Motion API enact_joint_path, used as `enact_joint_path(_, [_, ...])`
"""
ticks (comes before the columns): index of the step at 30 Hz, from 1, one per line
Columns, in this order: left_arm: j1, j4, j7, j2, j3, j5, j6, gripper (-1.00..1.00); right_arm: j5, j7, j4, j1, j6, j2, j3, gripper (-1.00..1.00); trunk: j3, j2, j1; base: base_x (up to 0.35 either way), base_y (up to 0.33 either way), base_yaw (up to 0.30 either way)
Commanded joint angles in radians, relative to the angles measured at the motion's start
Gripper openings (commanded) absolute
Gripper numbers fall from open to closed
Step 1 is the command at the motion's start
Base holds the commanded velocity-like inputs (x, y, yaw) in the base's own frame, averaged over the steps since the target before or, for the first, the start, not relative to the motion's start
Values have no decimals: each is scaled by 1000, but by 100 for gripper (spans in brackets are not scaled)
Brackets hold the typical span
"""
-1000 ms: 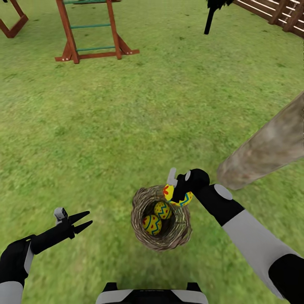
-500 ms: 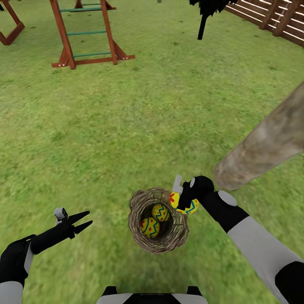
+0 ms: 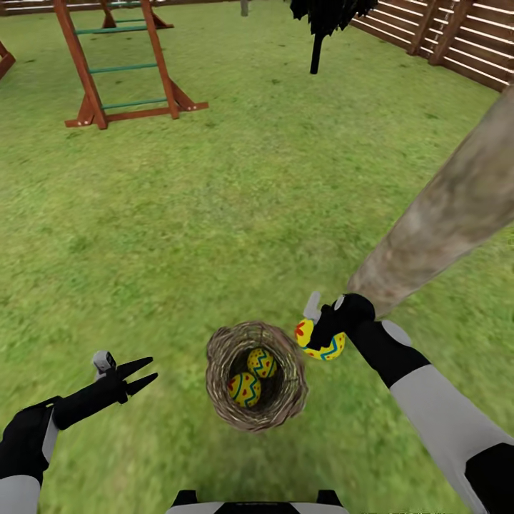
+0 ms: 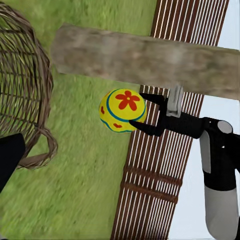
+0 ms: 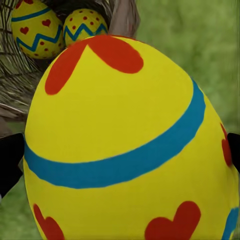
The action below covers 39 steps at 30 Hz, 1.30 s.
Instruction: Take the three Easter eggs out of the wicker basket on the lawn in the garden, then place them on the lawn next to a single tree (choose any tree) so that all three eggs are next to the same tree and none are left in the basket.
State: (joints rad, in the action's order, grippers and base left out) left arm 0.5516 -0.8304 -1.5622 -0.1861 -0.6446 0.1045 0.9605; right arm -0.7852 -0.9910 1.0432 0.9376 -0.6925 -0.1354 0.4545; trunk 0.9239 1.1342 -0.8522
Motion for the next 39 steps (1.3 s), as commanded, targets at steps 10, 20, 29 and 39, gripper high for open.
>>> enact_joint_path(10, [1, -1, -9, -1, -5, 11, 11, 100, -8, -5, 1, -26, -4, 3, 3, -100, -13, 0, 0, 0, 0, -203])
enact_joint_path(20, [1, 1, -9, 0, -6, 10, 11, 100, -8, -3, 0, -52, -5, 5, 3, -100, -26, 0, 0, 0, 0, -204])
enact_joint_path(29, [1, 11, -9, 6, -7, 9, 11, 100, -8, -1, 3, -52, -5, 5, 0, -100, -37, 0, 0, 0, 0, -195])
enact_joint_path(39, [1, 14, -4, 12, -7, 8, 10, 100, -7, 2, 10, -52, -7, 5, -20, -100, -47, 7, -4, 0, 0, -195])
